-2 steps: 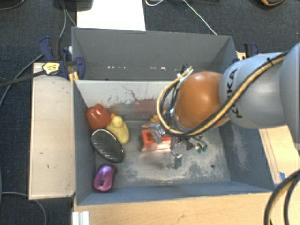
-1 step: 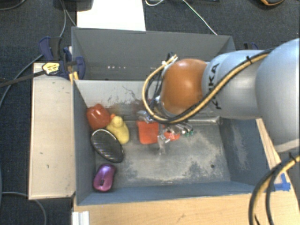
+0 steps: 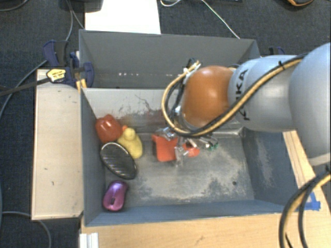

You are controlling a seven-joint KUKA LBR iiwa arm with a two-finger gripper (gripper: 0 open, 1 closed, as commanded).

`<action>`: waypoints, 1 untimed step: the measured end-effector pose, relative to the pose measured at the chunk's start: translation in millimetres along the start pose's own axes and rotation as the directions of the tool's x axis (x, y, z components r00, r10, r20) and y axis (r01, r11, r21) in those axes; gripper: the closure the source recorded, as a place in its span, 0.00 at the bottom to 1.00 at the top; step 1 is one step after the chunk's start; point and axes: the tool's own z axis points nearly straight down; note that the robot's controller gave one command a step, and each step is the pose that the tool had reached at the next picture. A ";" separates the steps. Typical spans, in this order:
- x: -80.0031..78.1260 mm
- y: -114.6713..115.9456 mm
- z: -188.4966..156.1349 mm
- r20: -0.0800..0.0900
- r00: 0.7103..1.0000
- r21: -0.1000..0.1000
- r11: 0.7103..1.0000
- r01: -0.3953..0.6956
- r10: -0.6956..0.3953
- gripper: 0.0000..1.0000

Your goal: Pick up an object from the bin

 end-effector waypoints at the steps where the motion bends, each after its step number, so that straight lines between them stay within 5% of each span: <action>1: 0.0 0.1 0.0 0.000 1.000 0.000 1.000 -0.002 0.002 1.00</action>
Offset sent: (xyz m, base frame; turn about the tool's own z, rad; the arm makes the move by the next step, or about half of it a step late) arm 0.0057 -0.0050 0.0377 -0.0312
